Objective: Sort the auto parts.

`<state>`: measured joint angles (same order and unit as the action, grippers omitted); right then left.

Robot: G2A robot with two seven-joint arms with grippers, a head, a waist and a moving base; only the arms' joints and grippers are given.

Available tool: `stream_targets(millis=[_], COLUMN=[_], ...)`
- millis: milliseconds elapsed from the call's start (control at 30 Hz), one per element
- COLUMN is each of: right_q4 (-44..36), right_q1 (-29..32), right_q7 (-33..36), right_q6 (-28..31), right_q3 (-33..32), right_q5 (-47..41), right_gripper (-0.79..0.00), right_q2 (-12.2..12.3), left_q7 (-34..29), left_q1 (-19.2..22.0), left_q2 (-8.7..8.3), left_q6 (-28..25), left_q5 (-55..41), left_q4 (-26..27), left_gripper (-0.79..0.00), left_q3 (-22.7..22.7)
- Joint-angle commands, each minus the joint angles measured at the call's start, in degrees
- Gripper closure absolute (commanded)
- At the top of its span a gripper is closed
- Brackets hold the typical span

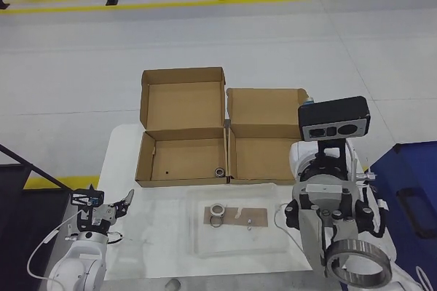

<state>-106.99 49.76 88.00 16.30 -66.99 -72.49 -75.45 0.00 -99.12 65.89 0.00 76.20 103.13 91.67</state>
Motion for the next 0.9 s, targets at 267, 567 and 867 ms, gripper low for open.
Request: stream_targets(millis=[267,567,867], right_q4=[-0.8,-3.3,-6.1], right_q1=[-0.1,0.5,1.2], right_q7=[-1.2,-1.7,-3.3], right_q6=[0.5,1.6,2.8], right_q3=[-2.2,-7.7,-11.1], right_q5=[11.5,33.8,46.3], right_gripper=[0.0,0.0,0.0], right_q2=[0.6,2.3,3.7], left_q7=[0.0,0.0,0.0], left_q1=[0.0,0.0,0.0], left_q2=[0.0,0.0,0.0], left_q6=[0.0,0.0,0.0], left_q5=[0.0,0.0,0.0], left_q4=[0.0,0.0,0.0], left_gripper=[-0.785,-0.785,-0.785], left_q3=[0.0,0.0,0.0])
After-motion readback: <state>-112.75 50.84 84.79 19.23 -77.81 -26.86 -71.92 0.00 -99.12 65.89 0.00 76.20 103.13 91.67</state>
